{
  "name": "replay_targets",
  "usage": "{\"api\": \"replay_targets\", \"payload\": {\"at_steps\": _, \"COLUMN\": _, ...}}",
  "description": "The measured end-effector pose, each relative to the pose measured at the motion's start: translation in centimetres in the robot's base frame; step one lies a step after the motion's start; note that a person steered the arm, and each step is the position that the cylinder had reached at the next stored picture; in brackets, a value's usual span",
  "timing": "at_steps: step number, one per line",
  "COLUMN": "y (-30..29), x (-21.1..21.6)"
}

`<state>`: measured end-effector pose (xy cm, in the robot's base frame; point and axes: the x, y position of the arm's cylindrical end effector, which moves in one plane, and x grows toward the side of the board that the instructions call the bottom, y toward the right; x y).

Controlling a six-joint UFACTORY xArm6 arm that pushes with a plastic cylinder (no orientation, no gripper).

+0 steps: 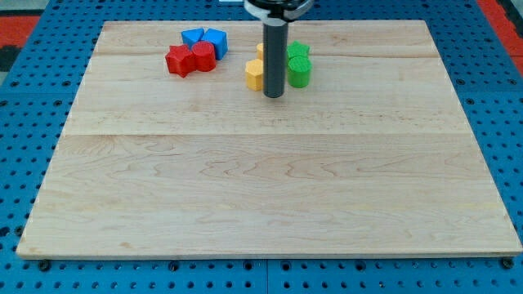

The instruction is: Push the hexagon into the heart

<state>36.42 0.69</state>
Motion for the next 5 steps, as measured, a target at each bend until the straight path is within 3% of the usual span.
{"api": "replay_targets", "payload": {"at_steps": 2, "y": 7.6, "x": -2.6}}
{"api": "replay_targets", "payload": {"at_steps": 5, "y": -0.3, "x": -0.1}}
